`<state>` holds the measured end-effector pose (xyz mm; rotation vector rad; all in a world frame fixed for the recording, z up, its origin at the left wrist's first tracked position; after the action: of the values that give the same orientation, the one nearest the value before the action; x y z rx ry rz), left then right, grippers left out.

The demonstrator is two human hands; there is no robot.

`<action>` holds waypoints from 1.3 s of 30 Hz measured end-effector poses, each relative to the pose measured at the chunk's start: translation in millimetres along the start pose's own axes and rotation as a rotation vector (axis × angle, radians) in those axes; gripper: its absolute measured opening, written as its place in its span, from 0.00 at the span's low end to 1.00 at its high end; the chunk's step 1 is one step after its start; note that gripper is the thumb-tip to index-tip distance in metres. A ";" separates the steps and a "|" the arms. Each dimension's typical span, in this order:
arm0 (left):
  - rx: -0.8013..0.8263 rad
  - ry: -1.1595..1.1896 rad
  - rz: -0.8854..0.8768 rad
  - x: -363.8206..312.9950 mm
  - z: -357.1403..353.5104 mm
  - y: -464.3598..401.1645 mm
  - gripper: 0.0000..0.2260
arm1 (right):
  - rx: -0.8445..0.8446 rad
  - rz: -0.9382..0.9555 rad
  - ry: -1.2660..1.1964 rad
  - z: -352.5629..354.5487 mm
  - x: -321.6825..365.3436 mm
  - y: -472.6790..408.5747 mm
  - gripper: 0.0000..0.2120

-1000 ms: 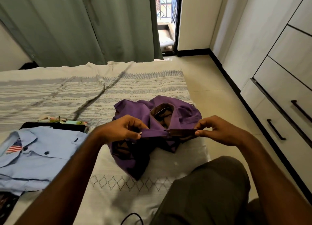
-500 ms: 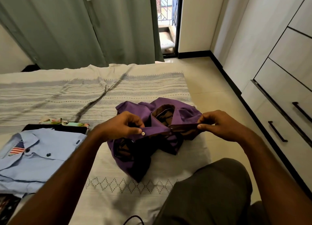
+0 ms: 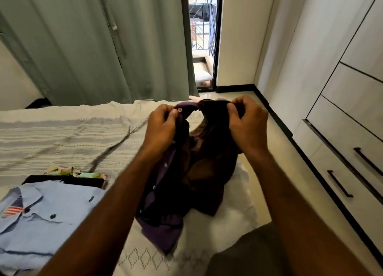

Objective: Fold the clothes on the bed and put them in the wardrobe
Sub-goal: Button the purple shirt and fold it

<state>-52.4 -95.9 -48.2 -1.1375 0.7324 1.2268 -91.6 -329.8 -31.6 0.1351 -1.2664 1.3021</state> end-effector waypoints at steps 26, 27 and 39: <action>0.049 -0.008 0.182 132.3 -67.5 196.3 0.13 | 0.142 -0.589 -0.311 -55.0 -92.4 255.4 0.04; 0.050 -0.006 0.180 131.8 -69.3 197.8 0.13 | 0.142 -0.584 -0.305 -54.9 -92.0 256.4 0.04; 0.057 0.047 0.163 125.7 -70.1 199.2 0.04 | 0.109 -0.527 -0.508 -42.2 -81.9 253.6 0.12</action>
<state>-205.3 -129.7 -237.5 -1.0791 0.9044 1.3108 -238.2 -262.0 -247.8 0.8628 -1.4490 0.8970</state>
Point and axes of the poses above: each hand's wrist, its own y-axis away from the middle knuckle, its own z-axis out of the back of the hand, x = y × z, the point moved 6 cm from there along -y, towards the middle knuckle, and after that the axes turned 1 degree about y, right-handed, at the moved point
